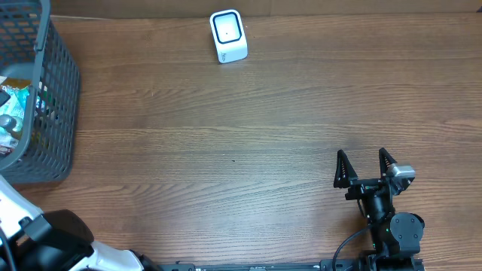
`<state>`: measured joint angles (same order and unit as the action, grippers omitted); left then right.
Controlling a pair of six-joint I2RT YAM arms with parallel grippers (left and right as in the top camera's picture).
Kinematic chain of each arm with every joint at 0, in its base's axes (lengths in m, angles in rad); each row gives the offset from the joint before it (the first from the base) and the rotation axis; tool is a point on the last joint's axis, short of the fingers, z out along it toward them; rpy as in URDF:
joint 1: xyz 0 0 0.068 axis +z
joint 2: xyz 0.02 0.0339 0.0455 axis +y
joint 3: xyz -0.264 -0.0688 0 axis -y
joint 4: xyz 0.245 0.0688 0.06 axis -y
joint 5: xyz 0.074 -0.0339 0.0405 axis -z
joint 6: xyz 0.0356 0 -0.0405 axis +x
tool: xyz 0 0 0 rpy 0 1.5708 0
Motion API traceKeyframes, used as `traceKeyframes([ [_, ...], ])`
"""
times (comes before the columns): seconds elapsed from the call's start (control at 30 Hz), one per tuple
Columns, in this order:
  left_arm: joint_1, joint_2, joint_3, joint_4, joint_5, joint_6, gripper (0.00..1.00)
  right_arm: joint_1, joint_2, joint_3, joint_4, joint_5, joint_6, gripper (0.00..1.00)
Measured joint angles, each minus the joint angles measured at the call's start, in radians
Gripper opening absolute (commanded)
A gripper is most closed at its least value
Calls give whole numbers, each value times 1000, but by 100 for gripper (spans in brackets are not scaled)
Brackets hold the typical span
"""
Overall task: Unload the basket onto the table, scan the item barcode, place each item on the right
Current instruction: 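Lower the left gripper into the basket and grasp the yellow bottle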
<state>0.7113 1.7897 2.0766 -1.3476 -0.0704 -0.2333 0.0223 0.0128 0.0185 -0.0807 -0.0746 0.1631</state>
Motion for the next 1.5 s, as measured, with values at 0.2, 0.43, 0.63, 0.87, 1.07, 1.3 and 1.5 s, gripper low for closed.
traceKeyframes([
  [0.2, 0, 34, -2, -4, 0, 22, 100, 0, 0, 0, 0, 0, 0, 100],
  [0.43, 0, 45, -2, 4, 1, 27, 100, 0, 0, 0, 0, 0, 0, 100],
  [0.63, 0, 45, -2, 16, 40, 26, 100, 0, 0, 0, 0, 0, 0, 100],
  [0.87, 0, 46, -2, 39, 45, 34, 99, 0, 0, 0, 0, 0, 0, 100],
  [1.07, 3, 46, -2, 97, 46, 53, 99, 0, 0, 0, -1, 0, 0, 100],
  [1.3, 3, 76, -2, 137, 53, 54, 100, 0, 0, 0, 0, 0, 0, 100],
  [1.5, 3, 96, -19, 133, 50, 92, 99, 0, 0, 0, 0, 0, 0, 100],
])
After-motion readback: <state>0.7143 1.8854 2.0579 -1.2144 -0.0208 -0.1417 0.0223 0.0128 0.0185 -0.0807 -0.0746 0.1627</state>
